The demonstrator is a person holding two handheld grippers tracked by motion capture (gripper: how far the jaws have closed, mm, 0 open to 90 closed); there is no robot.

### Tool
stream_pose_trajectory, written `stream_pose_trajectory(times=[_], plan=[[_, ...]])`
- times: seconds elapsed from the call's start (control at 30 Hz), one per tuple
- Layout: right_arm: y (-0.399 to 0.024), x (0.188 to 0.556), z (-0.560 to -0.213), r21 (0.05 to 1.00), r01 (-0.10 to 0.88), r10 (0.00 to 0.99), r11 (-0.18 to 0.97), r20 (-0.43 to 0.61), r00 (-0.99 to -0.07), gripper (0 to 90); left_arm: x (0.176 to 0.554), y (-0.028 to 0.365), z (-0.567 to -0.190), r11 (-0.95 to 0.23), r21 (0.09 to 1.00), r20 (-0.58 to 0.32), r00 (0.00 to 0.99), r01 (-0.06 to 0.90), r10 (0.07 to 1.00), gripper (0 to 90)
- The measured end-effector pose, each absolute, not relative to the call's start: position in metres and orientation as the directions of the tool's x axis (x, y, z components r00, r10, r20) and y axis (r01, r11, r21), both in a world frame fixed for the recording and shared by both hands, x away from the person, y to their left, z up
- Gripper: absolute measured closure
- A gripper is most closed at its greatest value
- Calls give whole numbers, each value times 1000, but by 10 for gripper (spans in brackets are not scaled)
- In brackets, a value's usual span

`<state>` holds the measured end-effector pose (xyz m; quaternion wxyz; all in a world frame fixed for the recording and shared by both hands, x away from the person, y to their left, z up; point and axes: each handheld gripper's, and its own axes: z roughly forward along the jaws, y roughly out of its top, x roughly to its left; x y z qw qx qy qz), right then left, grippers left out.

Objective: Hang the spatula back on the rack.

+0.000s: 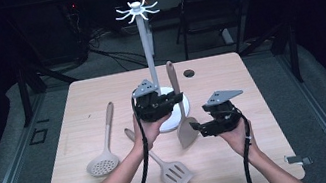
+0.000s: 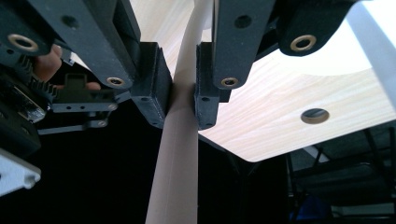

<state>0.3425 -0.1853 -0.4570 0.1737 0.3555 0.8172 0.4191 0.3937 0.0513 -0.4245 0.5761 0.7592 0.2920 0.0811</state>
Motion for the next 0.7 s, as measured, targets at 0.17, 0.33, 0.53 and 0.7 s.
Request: stream_pose_trajectory(times=[0.17,0.33,0.53,0.7], plan=[[-194,348,-465,770,476,732,424,18,-681,78,401,58,-420,-177,922,-200,817,343,541,765],[-192,352,-471,745,492,732,450,7,-681,51,407,62,-417,-178,924,-196,818,339,541,766],[-193,353,-473,731,508,736,456,10,-677,51,417,69,-411,-186,928,-178,823,322,539,765],[-194,353,-473,733,506,734,456,12,-679,43,423,74,-402,-200,933,-150,830,299,537,765]])
